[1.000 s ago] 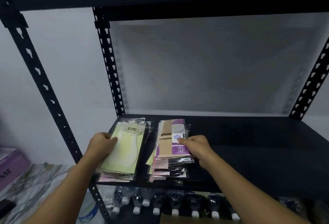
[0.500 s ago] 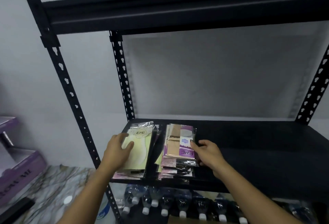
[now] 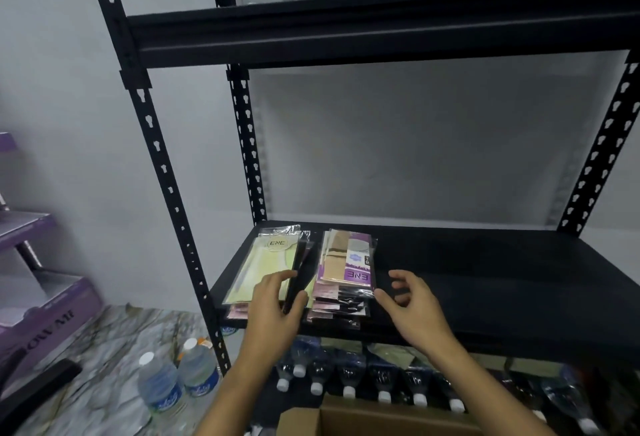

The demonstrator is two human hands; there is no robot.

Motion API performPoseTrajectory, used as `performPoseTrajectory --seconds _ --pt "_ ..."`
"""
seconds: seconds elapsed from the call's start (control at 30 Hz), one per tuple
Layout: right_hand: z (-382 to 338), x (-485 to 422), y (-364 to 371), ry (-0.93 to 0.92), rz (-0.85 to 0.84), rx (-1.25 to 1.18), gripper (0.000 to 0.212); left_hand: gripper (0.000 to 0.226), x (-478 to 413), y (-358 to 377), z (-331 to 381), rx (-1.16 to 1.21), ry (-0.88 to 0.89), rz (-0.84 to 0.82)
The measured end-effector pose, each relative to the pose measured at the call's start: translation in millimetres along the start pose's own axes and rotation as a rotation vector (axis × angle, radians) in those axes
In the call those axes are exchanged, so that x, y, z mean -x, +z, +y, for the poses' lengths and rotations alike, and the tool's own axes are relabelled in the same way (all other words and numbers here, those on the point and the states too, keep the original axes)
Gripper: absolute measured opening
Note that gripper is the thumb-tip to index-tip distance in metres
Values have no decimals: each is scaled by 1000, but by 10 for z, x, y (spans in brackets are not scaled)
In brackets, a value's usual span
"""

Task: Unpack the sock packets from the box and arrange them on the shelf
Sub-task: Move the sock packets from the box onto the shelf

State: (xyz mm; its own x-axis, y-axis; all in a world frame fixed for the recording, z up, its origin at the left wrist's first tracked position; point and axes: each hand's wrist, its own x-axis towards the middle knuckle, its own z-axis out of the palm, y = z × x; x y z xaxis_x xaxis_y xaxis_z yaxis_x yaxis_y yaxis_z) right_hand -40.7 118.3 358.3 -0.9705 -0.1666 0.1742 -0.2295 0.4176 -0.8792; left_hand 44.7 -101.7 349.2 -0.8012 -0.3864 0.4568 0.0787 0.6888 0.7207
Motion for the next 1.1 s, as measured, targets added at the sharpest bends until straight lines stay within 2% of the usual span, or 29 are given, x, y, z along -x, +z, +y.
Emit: performPoseTrajectory --seconds 0.27,0.6,0.97,1.1 --pt "81 163 -65 16 -11 -32 44 34 313 252 89 191 -118 -81" --pt "36 89 -2 52 1 -71 40 34 301 329 133 225 -164 -96" --pt "-85 -247 252 266 28 -20 54 38 112 340 226 222 -194 -101" --pt "-123 -350 328 309 43 -51 39 37 60 310 247 243 -204 -103"
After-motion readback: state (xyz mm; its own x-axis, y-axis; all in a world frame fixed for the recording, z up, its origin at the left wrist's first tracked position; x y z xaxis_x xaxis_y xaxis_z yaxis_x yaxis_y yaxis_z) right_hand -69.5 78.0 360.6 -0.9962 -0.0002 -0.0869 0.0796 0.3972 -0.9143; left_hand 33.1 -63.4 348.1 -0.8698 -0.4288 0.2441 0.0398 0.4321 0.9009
